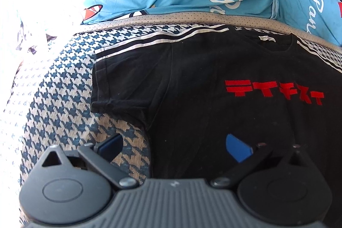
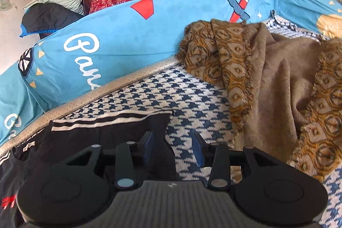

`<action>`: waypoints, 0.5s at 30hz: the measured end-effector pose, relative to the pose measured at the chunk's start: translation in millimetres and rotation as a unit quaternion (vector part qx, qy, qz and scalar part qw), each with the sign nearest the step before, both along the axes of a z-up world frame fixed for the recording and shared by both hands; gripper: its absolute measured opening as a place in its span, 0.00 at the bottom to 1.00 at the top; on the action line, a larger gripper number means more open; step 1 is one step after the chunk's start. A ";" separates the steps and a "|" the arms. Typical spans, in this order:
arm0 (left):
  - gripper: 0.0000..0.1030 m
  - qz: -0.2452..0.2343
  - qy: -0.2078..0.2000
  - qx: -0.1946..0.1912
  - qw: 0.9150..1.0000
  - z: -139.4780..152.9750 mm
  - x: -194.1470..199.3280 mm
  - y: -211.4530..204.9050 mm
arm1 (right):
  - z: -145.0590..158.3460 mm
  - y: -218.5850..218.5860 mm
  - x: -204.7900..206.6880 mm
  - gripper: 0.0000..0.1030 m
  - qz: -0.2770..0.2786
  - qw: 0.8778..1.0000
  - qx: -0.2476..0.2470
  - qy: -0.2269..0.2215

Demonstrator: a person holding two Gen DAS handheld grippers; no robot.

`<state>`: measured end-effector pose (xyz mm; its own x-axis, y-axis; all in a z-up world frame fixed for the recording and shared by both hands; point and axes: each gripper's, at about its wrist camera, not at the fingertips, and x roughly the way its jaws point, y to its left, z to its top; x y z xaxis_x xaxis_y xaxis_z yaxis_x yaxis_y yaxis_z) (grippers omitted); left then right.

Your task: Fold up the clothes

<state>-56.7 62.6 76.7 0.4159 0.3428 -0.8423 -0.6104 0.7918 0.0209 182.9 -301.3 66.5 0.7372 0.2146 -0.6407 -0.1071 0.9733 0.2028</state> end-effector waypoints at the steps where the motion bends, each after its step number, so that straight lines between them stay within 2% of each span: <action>1: 1.00 -0.001 -0.001 0.001 1.000 0.3 -0.4 -1.2 | -2.0 -5.0 -2.6 0.38 0.000 1.000 0.011 0.013; 4: 1.00 -0.007 -0.001 0.008 1.000 0.9 0.8 -6.0 | -8.2 -19.8 -10.4 0.38 -0.002 0.998 0.043 0.054; 8: 1.00 -0.010 0.002 0.014 1.000 0.0 2.7 -10.2 | -15.3 -31.2 -20.6 0.38 -0.016 0.993 0.080 0.083; 15: 1.00 -0.011 0.007 0.017 1.000 -2.9 3.4 -11.5 | -23.9 -26.5 -20.8 0.38 -0.014 0.988 0.124 0.095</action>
<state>-53.3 51.1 73.9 0.4125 0.3630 -0.8355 -0.5927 0.8035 0.0565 162.1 -327.8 42.6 0.6171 0.3634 -0.6979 -0.0171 0.8929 0.4498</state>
